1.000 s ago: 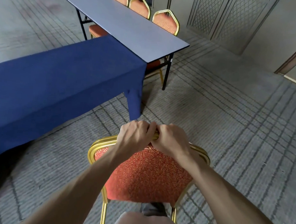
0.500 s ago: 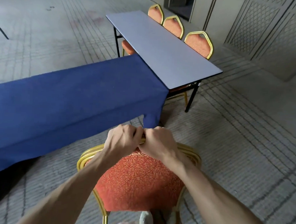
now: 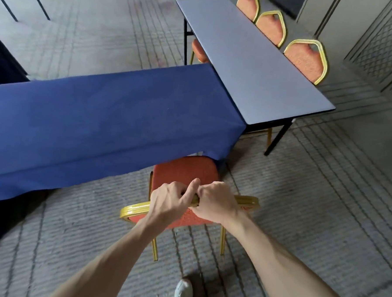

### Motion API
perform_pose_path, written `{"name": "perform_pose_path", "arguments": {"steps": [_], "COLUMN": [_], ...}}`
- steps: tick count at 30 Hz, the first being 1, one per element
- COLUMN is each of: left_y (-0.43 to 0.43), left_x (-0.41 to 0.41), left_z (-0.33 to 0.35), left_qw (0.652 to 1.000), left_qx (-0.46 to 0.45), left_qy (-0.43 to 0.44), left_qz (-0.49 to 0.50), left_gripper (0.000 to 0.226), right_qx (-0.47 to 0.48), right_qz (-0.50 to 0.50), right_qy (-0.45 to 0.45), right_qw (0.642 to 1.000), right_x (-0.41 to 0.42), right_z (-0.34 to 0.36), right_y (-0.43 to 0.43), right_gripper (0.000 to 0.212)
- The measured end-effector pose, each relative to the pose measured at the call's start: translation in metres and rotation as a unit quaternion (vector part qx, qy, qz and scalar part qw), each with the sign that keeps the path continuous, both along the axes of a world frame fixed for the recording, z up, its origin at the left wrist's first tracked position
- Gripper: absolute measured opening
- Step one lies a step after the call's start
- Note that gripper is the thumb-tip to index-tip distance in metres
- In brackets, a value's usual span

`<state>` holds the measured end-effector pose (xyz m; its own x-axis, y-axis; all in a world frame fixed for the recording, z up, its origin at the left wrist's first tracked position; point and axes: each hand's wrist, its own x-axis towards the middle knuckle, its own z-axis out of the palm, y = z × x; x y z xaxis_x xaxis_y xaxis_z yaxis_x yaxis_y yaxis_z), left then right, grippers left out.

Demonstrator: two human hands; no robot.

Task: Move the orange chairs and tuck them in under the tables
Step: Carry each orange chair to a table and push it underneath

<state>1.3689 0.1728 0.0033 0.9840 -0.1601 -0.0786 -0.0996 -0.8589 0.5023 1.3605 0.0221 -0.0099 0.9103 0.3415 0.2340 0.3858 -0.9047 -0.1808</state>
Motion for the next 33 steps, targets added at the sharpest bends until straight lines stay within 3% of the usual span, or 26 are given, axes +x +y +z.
{"name": "perform_pose_path", "arguments": {"steps": [3,6,14,20,25,33], "left_y": [-0.018,-0.024,-0.025,-0.024,-0.028,-0.034], "left_x": [0.001,0.001,0.035,0.048,0.064,0.071], "left_z": [-0.017,-0.024,-0.024,-0.021,-0.015,-0.015], "left_qw": [1.0,0.998,0.996,0.993,0.991,0.985], "left_qx": [0.0,0.028,0.031,0.022,0.026,0.062], "left_qy": [0.013,-0.039,-0.084,-0.118,-0.13,-0.147], "left_qz": [-0.014,-0.033,-0.024,-0.024,0.003,0.069], "left_gripper": [0.069,0.069,0.066,0.064,0.063,0.056], "right_qx": [-0.002,0.008,0.053,0.03,0.05,0.077], "right_qz": [0.006,0.021,-0.005,-0.005,0.024,0.085], "right_qy": [0.039,0.056,0.016,0.024,0.007,0.074], "right_qw": [0.999,0.998,0.998,0.999,0.998,0.991], "right_x": [0.006,0.01,0.039,0.055,0.076,0.093], "right_z": [-0.017,-0.019,-0.011,-0.005,0.003,0.005], "right_y": [-0.018,-0.025,-0.023,-0.022,-0.027,-0.033], "right_gripper": [0.022,0.028,0.03,0.023,0.025,0.025]}}
